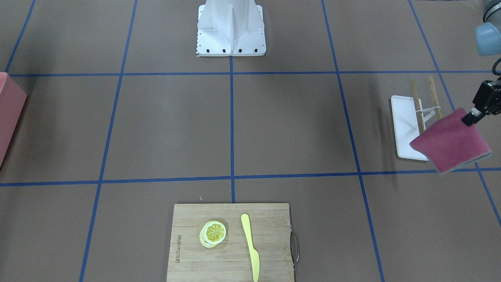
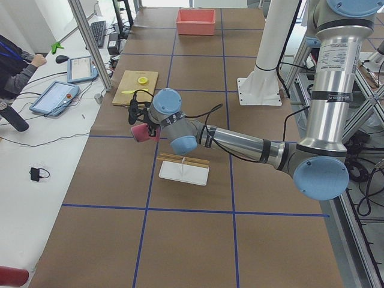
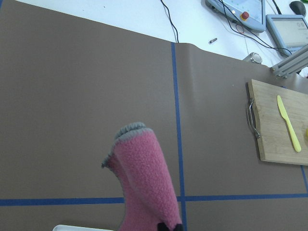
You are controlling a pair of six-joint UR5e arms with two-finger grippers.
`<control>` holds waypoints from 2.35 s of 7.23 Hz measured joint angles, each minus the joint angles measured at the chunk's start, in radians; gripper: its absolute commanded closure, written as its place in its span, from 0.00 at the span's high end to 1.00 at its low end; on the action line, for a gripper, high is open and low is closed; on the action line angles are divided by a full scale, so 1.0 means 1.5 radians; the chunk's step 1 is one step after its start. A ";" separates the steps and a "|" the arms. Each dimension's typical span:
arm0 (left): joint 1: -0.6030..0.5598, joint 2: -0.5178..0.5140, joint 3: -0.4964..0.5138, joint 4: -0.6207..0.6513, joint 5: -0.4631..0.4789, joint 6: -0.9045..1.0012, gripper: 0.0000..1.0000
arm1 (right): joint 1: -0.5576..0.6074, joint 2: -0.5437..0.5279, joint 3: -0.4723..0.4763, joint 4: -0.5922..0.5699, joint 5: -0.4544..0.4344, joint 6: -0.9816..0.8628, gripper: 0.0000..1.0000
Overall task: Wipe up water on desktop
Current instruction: 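Lift the pink towel with the left gripper while the right arm reaches toward it, then grasp the towel's hanging end with the right gripper beside the left gripper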
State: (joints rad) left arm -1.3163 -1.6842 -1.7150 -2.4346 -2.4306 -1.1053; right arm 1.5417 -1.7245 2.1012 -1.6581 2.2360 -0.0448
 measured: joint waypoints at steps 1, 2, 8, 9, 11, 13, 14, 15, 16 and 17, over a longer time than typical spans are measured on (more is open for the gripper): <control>0.047 -0.020 -0.006 0.000 0.041 -0.051 0.00 | -0.021 0.010 0.004 0.019 0.006 0.054 1.00; 0.091 -0.038 -0.014 0.001 0.083 -0.099 0.00 | -0.059 0.018 0.005 0.071 0.005 0.146 1.00; 0.256 -0.210 -0.018 0.044 0.200 -0.326 0.00 | -0.472 0.243 0.006 0.219 -0.296 0.531 1.00; 0.274 -0.242 -0.018 0.072 0.208 -0.343 0.00 | -0.540 0.287 0.005 0.219 -0.349 0.524 1.00; 0.306 -0.285 -0.025 0.108 0.211 -0.362 0.00 | -0.667 0.334 0.001 0.217 -0.492 0.477 0.98; 0.346 -0.303 -0.047 0.113 0.212 -0.389 0.00 | -0.746 0.343 -0.003 0.214 -0.618 0.436 0.92; 0.363 -0.308 -0.060 0.113 0.211 -0.399 0.00 | -0.765 0.344 -0.005 0.214 -0.647 0.419 0.92; 0.377 -0.309 -0.072 0.112 0.211 -0.405 0.00 | -0.776 0.346 -0.007 0.213 -0.667 0.405 0.92; 0.390 -0.310 -0.081 0.111 0.211 -0.410 0.00 | -0.786 0.349 -0.007 0.213 -0.684 0.396 0.92; 0.401 -0.312 -0.087 0.110 0.212 -0.415 0.00 | -0.794 0.351 -0.008 0.212 -0.698 0.392 0.93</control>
State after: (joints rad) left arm -0.7155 -2.1523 -1.8453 -2.2699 -2.1130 -1.7272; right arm 0.3507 -1.1974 2.0897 -1.3399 1.1893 0.5431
